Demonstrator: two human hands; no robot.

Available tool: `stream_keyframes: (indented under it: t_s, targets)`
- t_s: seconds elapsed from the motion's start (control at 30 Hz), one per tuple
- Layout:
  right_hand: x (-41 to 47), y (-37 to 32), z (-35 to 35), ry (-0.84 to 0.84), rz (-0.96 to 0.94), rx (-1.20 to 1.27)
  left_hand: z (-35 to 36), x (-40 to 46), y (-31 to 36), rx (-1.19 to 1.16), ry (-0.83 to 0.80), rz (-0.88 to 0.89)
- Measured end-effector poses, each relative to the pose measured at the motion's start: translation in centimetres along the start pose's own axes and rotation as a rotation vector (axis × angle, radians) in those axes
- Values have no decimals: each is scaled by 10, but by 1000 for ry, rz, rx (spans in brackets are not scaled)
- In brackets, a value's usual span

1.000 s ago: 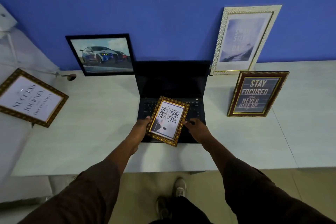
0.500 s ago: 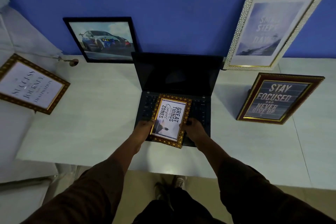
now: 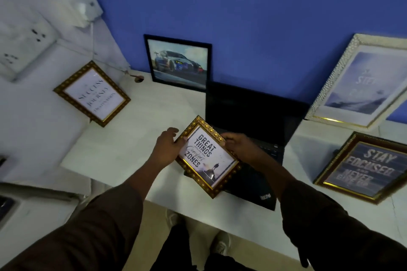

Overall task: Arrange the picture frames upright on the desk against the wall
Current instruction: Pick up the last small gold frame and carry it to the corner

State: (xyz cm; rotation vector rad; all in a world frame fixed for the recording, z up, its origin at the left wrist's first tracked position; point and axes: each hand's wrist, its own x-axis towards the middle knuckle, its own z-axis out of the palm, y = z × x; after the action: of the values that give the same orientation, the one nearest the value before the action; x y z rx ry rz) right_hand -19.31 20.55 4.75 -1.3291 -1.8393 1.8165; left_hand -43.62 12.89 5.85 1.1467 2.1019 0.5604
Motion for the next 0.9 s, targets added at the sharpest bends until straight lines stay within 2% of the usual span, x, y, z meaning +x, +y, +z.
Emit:
stream_keyframes:
  t_s: [0.1, 0.23, 0.4, 0.57, 0.63, 0.7, 0.8, 0.9]
  targets:
    - [21, -31, 12, -68, -44, 6, -33, 4, -16, -11, -40, 36]
    - [49, -74, 23, -33, -84, 36, -71, 1, -37, -334, 28, 15]
    - [83, -112, 45, 33, -59, 281, -112, 8, -58, -668, 198, -92]
    - [114, -138, 100, 119, 30, 518, -146, 14, -68, -1030, 182, -170]
    - [126, -149, 118, 176, 62, 542, -159, 23, -80, -1201, 118, -253]
    - [137, -156, 133, 171, 81, 527, -171, 32, -95, -1299, -59, -294]
    - [151, -167, 147, 134, 65, 472, -181, 42, -112, -1327, -281, -278]
    - [169, -177, 158, 138, 66, 325, -188, 56, -124, -1312, -367, -274]
